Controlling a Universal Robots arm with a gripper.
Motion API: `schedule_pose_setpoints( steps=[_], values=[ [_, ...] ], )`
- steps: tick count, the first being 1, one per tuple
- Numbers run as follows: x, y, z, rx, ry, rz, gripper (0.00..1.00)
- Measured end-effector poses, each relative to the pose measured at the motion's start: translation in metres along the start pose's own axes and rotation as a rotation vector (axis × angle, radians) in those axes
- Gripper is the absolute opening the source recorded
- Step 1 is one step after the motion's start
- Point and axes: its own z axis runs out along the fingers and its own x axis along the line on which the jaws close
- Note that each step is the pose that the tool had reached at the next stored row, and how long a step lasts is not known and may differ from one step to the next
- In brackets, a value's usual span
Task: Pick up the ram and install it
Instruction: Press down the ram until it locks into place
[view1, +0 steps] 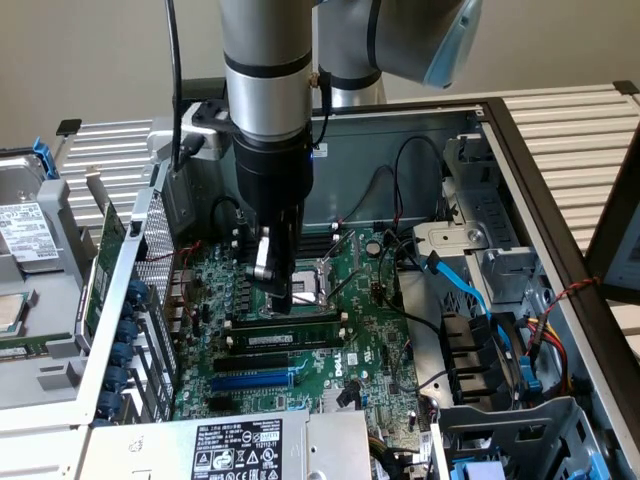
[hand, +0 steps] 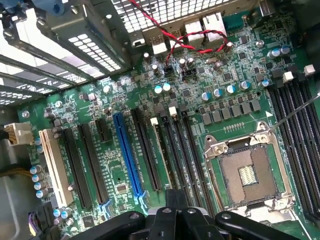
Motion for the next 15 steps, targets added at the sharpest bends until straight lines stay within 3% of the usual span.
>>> schedule_pose_setpoints(
  steps=[3, 6, 15],
  values=[
    [-0.0001, 0.0000, 0.0010, -0.0050, 0.0000, 0.066, 0.11],
    [-0.0002, 0.0001, 0.0030, -0.0167, 0.0001, 0.218, 0.11],
    [-0.0003, 0.0000, 0.0035, -0.0283, -0.0018, 0.356, 0.11]
  ],
)
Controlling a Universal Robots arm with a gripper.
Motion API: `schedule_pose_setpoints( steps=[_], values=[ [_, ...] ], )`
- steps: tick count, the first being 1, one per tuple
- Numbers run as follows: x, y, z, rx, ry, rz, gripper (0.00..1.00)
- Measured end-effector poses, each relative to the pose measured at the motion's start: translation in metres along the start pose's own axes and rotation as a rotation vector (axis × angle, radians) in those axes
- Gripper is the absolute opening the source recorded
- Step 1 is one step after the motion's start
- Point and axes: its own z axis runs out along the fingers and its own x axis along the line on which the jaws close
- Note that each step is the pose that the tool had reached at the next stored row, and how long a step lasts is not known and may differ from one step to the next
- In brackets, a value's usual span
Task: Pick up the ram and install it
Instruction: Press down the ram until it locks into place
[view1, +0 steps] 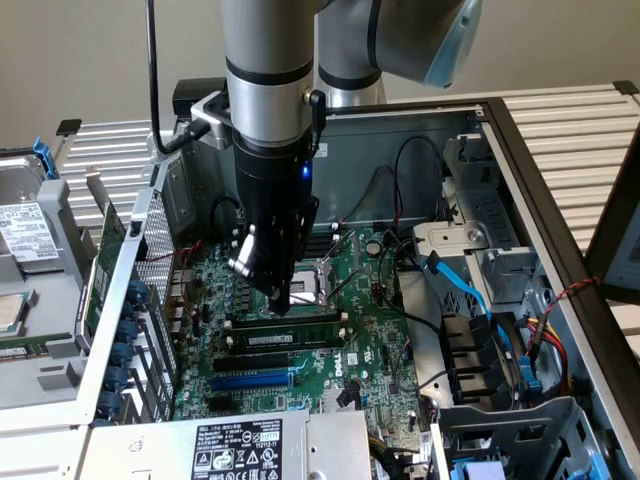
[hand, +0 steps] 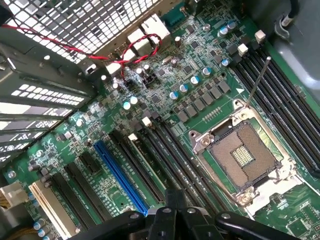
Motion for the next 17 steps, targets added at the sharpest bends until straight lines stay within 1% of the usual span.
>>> schedule_pose_setpoints(
  steps=[6, 11, 13, 17],
  values=[
    [0.0000, 0.0000, 0.0000, -0.0065, -0.0012, 0.082, 0.11],
    [0.0000, 0.0000, 0.0000, -0.0114, -0.0037, 0.146, 0.11],
    [0.0000, 0.0000, 0.0000, -0.0127, -0.0058, 0.171, 0.11],
    [0.0000, 0.0000, 0.0000, -0.0142, -0.0119, 0.216, 0.11]
  ],
)
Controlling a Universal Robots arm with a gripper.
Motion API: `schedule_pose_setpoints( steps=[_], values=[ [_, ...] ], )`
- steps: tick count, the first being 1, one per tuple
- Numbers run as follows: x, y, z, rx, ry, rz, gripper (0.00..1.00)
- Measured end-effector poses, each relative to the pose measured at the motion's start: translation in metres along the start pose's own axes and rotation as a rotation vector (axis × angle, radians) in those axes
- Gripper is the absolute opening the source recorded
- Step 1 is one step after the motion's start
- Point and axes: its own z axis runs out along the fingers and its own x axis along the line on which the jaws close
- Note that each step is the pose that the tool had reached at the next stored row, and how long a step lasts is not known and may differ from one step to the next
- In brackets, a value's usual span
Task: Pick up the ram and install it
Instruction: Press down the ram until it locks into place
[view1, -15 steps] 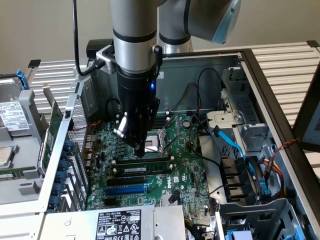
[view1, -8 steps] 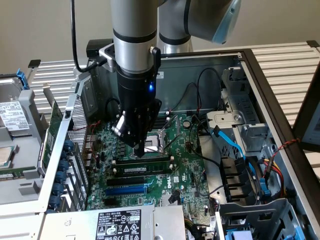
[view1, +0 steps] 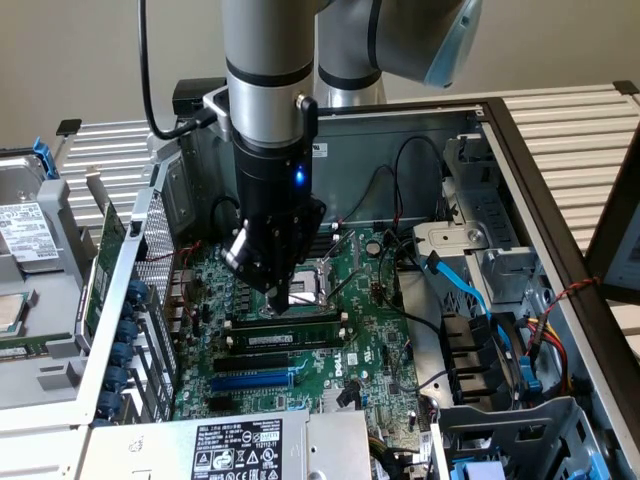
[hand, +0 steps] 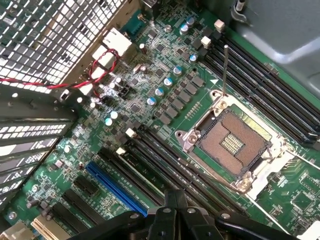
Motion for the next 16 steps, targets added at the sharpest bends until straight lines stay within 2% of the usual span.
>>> schedule_pose_setpoints(
  steps=[4, 11, 16],
  values=[
    [0.0000, 0.0000, 0.0001, 0.0011, -0.0068, 0.047, 0.11],
    [-0.0001, 0.0000, 0.0004, 0.0110, -0.0261, 0.118, 0.11],
    [-0.0001, 0.0000, 0.0004, 0.0113, -0.0308, 0.185, 0.11]
  ],
)
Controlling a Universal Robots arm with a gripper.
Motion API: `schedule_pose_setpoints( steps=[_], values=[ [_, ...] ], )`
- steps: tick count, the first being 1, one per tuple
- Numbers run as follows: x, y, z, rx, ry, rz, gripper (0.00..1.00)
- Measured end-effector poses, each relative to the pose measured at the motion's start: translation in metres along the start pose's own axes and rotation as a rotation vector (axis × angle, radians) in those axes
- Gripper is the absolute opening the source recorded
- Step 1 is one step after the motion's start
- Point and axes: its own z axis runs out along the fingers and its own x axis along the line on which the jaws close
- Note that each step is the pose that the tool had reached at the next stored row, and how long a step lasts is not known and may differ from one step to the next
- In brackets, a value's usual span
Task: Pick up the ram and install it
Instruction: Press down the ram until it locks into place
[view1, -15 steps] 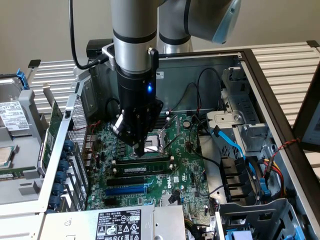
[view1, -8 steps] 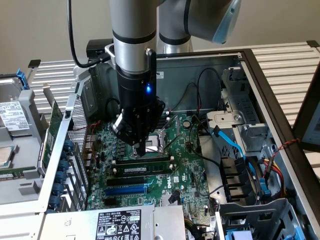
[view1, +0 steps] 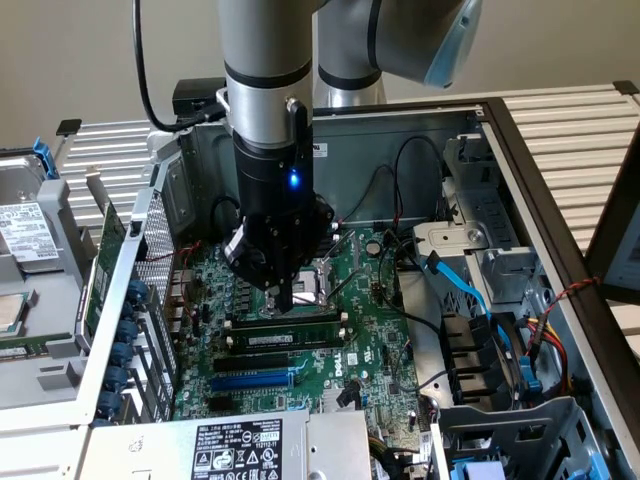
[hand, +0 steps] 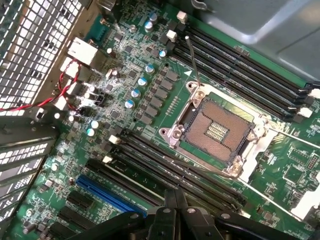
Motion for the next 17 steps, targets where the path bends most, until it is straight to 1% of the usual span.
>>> schedule_pose_setpoints(
  steps=[17],
  values=[
    [0.0000, 0.0000, 0.0000, -0.0065, 0.0024, 0.256, 0.11]
  ],
)
